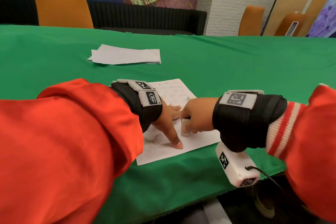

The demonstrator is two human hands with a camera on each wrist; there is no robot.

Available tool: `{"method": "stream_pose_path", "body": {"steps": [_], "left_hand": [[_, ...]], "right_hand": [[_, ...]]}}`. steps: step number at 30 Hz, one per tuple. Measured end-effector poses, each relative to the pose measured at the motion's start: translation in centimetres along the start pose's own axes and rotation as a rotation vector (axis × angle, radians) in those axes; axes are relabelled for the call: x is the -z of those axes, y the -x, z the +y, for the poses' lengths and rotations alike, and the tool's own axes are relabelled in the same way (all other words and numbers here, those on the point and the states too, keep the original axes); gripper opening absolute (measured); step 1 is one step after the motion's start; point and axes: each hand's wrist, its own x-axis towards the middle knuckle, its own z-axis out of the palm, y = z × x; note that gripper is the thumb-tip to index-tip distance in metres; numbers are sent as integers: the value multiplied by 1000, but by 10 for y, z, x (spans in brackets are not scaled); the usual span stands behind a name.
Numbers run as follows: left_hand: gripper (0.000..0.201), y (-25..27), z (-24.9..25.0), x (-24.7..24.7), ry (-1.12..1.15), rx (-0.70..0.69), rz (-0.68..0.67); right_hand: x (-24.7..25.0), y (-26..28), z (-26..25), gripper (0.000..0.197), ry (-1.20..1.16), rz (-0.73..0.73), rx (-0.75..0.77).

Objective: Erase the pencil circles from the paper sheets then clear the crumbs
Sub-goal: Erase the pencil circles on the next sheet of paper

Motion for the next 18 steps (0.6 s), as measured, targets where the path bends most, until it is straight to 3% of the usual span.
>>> {"method": "stream_pose_path", "body": {"steps": [4, 9, 14, 18], "left_hand": [[100, -4, -2, -2, -37, 7, 10], [97, -1, 0, 0, -15, 0, 7], [101, -3, -2, -2, -24, 9, 12], [95, 1, 2, 0, -3, 8, 16]], "right_hand": [[0, -7, 10, 18, -66, 70, -81], [-3, -1, -1, 9, -92, -29, 0], [3, -10, 10, 19, -44, 30, -82], [-3, -1, 0, 15, 26, 4, 42]]}}
